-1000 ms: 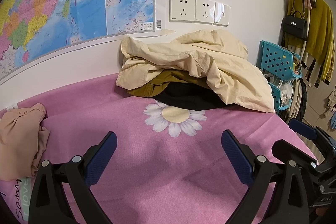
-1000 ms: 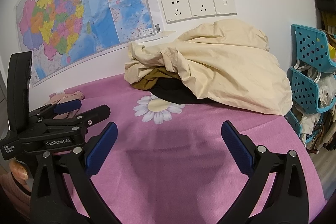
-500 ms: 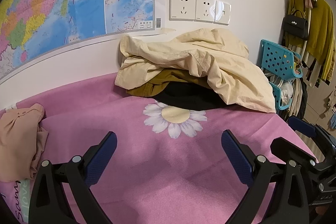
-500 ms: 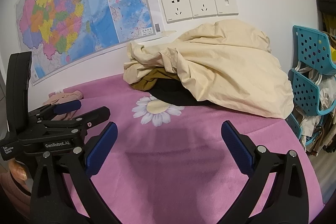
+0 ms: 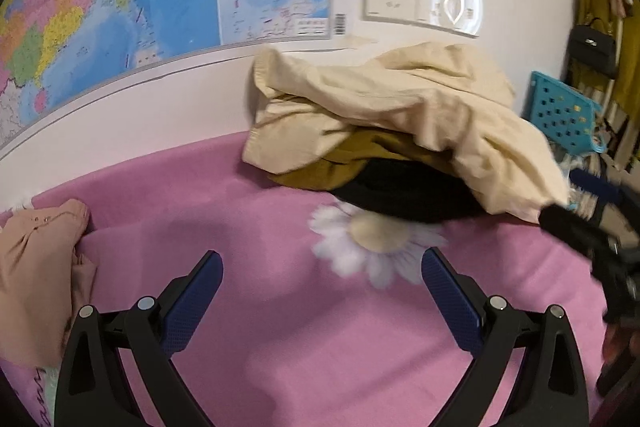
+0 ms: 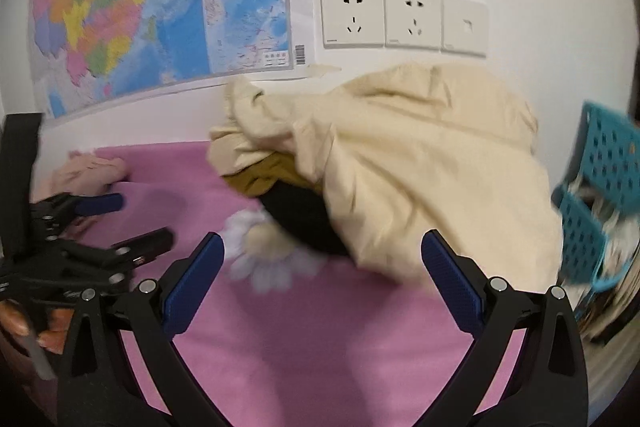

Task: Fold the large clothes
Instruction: 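Grasp the cream shirt on the pile with the right gripper and lift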

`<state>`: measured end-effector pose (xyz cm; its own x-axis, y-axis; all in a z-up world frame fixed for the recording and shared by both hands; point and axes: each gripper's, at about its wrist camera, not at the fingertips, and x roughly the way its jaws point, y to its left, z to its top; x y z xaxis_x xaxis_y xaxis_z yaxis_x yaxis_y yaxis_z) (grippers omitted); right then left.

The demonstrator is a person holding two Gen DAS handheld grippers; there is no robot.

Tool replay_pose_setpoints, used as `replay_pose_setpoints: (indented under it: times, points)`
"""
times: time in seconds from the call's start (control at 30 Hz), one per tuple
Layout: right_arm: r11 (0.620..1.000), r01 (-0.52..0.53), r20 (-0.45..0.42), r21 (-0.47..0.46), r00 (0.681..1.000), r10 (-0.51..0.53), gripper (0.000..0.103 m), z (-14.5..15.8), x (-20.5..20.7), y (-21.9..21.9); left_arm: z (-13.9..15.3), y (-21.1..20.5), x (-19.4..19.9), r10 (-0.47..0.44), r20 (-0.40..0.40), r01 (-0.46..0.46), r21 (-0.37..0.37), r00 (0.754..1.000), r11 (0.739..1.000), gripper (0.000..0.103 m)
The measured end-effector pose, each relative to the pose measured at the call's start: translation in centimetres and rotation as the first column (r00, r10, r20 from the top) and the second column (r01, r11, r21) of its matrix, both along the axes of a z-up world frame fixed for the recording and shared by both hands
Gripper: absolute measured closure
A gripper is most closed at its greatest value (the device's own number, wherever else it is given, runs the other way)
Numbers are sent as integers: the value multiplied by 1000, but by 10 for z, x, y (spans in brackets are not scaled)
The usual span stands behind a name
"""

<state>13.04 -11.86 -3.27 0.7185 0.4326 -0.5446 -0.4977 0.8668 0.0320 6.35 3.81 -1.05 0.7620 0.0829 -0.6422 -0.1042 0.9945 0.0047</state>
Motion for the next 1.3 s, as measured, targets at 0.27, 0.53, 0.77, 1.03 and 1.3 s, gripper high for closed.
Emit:
replay_pose_setpoints:
  times: [0.27,0.53,0.77,1.03,1.3]
  points:
    - [985,-73,10,-155,997,75,10,-8,88,63,-12,29,42,69,-19,-68,26,997,997,7]
    - [976,-155,-9,-150,988,156,93,4,110,54,-31,44,63,77,-51,-76,16,996,997,7]
    - [952,-183,7,-247,982,191,54,3,110,63,-40,54,73,69,-71,-68,15,995,998,7]
    - [962,-168,91,-213,977,191,99,38,107,57,-42,73,72,74,-58,-74,6,996,997,7]
    - [995,-18,238,102,971,-7,100,194,74,-86,-7,69,60,-41,106,44,-18,994,999,7]
